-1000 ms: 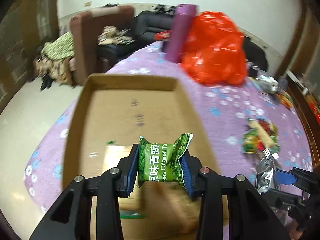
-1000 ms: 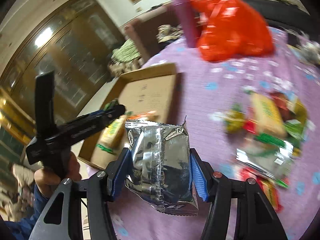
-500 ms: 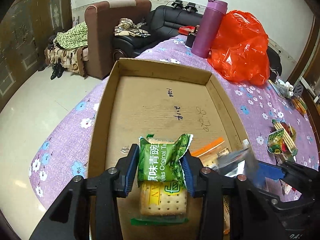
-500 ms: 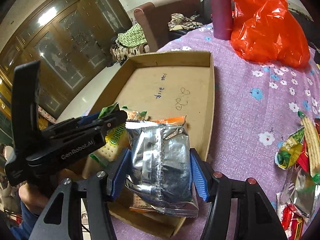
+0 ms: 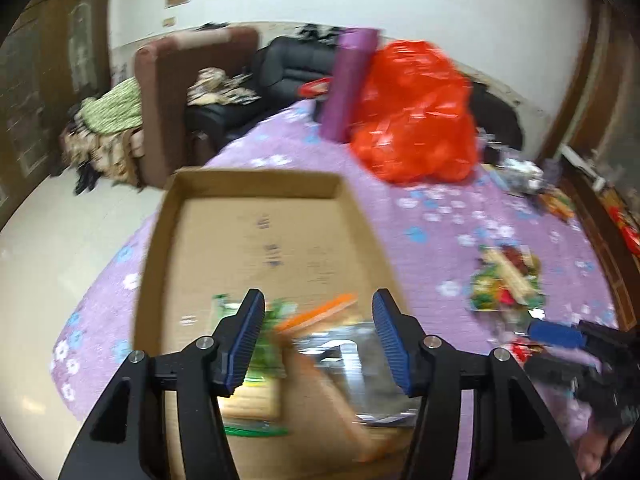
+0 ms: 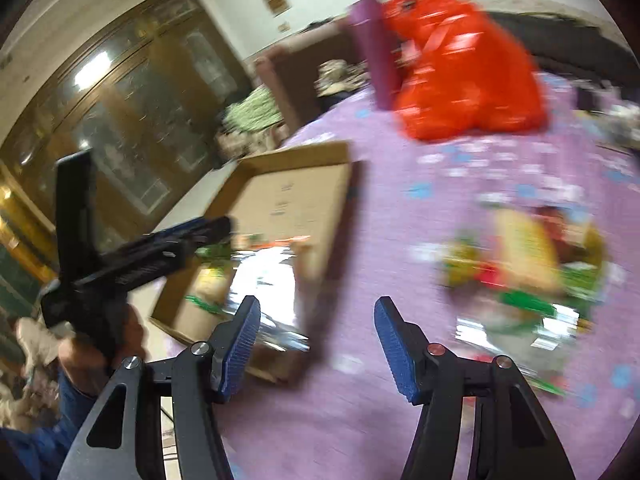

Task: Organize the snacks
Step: 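Carry the pea packet and foil pouch into the tray and release both, then grasp the red candy packet with the right gripper while the left grasps the white-red wrapper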

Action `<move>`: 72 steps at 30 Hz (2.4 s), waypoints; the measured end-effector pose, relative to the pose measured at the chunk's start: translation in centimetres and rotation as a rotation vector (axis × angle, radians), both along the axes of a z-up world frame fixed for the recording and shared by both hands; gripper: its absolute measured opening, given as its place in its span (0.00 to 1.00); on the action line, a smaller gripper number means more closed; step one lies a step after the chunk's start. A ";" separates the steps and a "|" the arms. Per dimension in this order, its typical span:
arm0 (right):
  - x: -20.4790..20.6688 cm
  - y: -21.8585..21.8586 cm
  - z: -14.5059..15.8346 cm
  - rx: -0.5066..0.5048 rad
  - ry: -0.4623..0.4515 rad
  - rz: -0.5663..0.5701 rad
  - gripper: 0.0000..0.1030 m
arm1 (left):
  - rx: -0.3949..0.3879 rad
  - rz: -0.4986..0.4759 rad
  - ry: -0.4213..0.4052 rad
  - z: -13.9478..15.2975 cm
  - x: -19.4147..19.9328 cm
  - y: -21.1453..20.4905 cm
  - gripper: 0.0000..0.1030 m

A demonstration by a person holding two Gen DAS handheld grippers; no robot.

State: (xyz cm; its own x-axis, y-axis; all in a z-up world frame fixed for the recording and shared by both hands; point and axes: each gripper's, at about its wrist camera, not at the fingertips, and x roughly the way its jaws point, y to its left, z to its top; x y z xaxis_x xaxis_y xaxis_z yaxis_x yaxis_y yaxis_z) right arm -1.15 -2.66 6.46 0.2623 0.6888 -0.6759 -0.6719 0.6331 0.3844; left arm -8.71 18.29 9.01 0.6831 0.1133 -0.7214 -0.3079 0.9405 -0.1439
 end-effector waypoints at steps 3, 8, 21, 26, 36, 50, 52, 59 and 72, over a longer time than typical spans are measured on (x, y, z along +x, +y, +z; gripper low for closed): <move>0.9 -4.8 -0.6 -0.041 -0.004 -0.070 0.62 | -0.008 -0.082 -0.010 0.5 0.6 -2.9 0.55; 1.9 -9.3 -3.6 -0.190 0.026 -0.127 0.51 | -0.046 -0.250 0.004 0.3 2.2 -8.8 0.55; 3.1 -8.5 -7.1 -0.274 -0.039 -0.101 0.21 | -0.111 -0.380 0.184 -4.5 4.3 -16.5 0.54; 3.9 -11.2 -7.2 -0.224 -0.003 -0.186 0.21 | -0.098 -0.371 0.219 -5.7 6.0 -17.9 0.53; 4.3 -12.9 -7.3 -0.125 0.009 -0.212 0.21 | -0.003 -0.342 0.253 -7.3 8.5 -20.3 0.53; 4.4 -13.9 -7.5 -0.059 0.044 -0.195 0.20 | -0.020 -0.385 0.280 -7.8 8.6 -21.1 0.53; 4.4 -14.0 -7.5 -0.057 0.043 -0.198 0.20 | -0.008 -0.372 0.271 -7.9 9.0 -21.6 0.52; 4.0 -13.9 -7.3 -0.057 0.028 -0.192 0.21 | -0.010 -0.364 0.236 -7.9 9.4 -22.8 0.28; 3.9 -13.7 -7.6 -0.057 0.033 -0.185 0.21 | -0.093 -0.364 0.232 -7.9 10.1 -21.6 0.25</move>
State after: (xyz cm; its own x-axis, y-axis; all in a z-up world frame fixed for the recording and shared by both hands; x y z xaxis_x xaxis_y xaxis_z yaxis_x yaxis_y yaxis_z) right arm 2.73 -16.38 -1.10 0.3576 0.5909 -0.7231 -0.5295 0.7662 0.3641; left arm 1.38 -3.29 1.10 0.4854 -0.1777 -0.8560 0.0068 0.9799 -0.1995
